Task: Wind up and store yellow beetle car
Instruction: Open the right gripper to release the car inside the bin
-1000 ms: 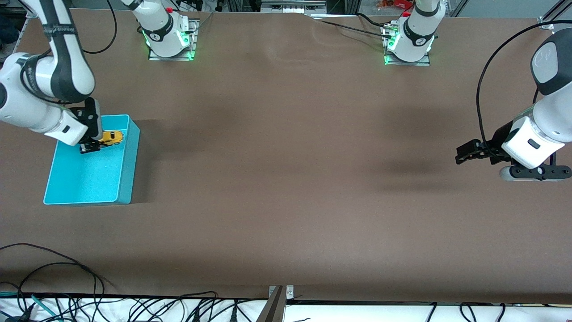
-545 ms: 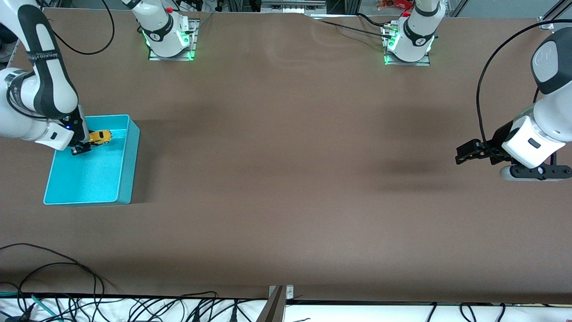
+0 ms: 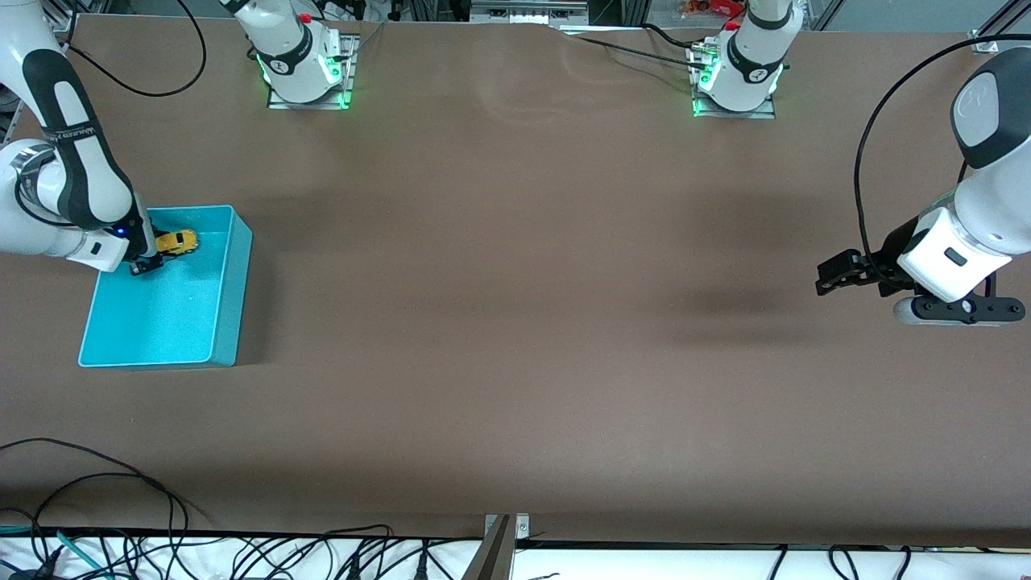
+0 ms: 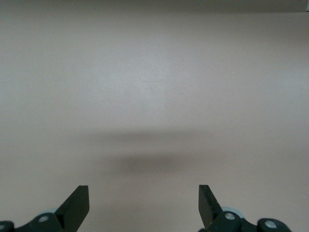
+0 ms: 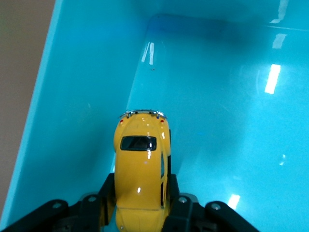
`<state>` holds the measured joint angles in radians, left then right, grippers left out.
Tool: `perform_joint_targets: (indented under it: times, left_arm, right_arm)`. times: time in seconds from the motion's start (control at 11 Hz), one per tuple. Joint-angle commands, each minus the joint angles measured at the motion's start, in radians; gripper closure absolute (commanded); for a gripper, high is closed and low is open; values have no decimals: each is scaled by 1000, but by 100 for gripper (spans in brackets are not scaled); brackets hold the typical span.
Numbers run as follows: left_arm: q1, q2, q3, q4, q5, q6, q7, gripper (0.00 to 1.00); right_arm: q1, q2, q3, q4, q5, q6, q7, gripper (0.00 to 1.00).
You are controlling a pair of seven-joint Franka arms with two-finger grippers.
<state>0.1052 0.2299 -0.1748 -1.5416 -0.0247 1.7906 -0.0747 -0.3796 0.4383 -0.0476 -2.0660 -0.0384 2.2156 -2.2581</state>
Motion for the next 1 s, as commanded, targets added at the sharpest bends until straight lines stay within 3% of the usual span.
perform_joint_targets:
  times: [0.0,0.27,0.45,0.73,0.91]
  left_arm:
    - [-9,5,11,23,-24,-16,21,0]
    - [-9,3,11,23,-26,-16,21,0]
    - [-9,3,11,23,-27,-16,21,0]
    - [-9,3,11,23,-27,-16,19,0]
    - [-9,3,11,23,-27,-16,19,0]
  right_arm:
    - [-19,25,8,46,-5,-16,-5,0]
    - [-16,30,11,92,8,-37,28,0]
    - [-6,28,37,166,5,-143,84,0]
    - [-1,-4,101,221,-2,-177,279,0]
    - [5,-79,142,219,9,-181,497,0]
